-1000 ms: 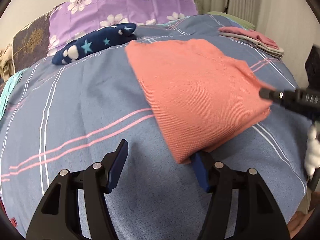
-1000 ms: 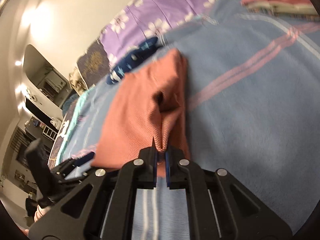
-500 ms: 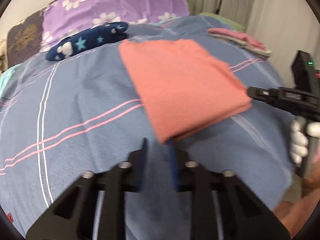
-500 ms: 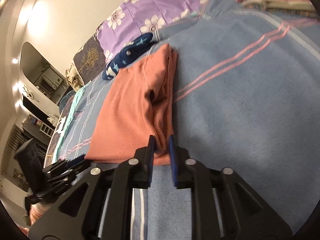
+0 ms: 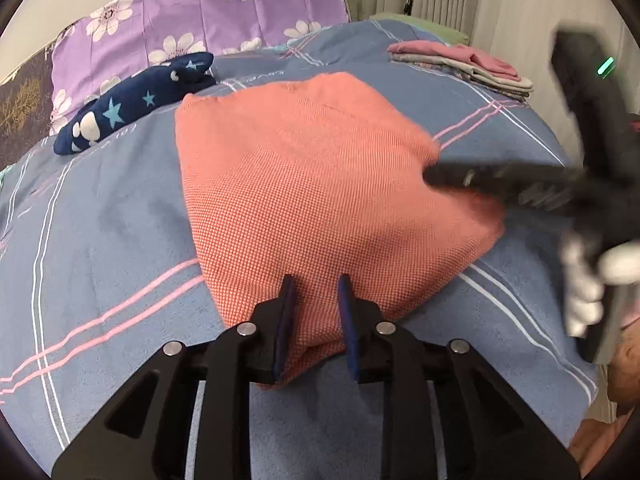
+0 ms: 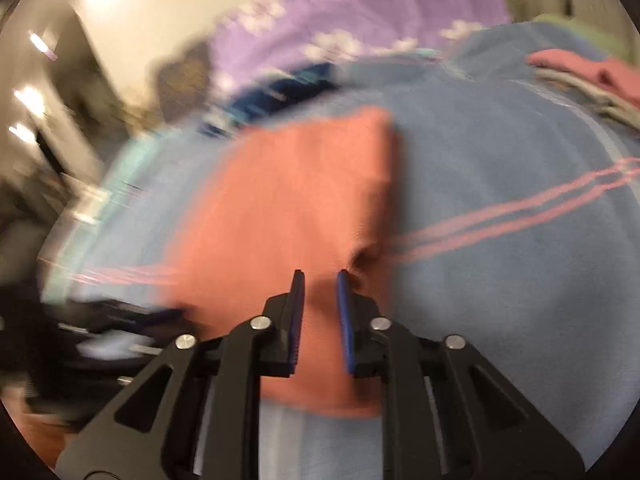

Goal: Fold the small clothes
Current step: 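Slide both grippers under the folded pink shirt edges from opposite sides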

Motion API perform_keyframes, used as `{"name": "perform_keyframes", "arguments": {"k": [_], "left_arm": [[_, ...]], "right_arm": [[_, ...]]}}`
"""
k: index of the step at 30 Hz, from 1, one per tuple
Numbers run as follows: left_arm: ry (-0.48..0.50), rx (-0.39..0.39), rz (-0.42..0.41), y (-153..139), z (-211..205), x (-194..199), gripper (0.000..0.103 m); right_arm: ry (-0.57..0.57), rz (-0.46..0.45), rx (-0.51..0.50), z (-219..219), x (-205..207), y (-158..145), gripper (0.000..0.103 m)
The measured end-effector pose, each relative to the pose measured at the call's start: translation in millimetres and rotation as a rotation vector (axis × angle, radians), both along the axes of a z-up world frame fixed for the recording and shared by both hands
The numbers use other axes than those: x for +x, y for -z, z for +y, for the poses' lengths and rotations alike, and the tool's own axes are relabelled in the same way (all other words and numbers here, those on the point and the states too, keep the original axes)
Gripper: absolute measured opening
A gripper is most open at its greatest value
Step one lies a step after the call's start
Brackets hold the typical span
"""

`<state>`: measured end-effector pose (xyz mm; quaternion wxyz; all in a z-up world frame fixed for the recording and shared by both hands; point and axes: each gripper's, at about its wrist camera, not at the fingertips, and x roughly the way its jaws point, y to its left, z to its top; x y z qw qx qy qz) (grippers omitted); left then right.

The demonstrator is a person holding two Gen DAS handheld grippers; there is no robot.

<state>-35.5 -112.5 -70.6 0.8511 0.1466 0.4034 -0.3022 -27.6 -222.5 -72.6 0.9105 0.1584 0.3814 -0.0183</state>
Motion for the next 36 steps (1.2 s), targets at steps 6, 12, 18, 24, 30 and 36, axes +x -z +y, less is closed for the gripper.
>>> {"name": "perform_keyframes", "arguments": {"k": [6,12,18,24,30,36], "left_arm": [[0.006,-0.011,0.001,1.5,2.5,-2.0,0.028],[0.008,-0.021,-0.01,2.4,2.6,-2.6,0.032],[-0.005,-0.063,-0.032,-14.9,10.7,-3.0,0.033],[-0.044,-0.071,-0.074,-30.6,17.4,20.2,0.038],[-0.04,-0.024,-0.02,-1.2,13.8,25.8,0.052],[-0.023,-0.036,-0.005,-3.9,18.4,25.2,0.057]], "right_arm": [[0.002,-0.015,0.136,-20.0,-4.6,7.9,0.0],[-0.001,-0.008,0.095,-13.5,-2.5,7.5,0.0],[0.01,-0.017,0.075,-10.4,-7.8,-4.7,0.008],[-0.059,-0.152,-0.03,2.8,-0.5,-57.7,0.017],[-0.092,-0.029,-0.073,8.9,41.9,-27.7,0.017],[-0.077,-0.001,-0.033,-1.4,40.9,-8.4,0.016]]}}
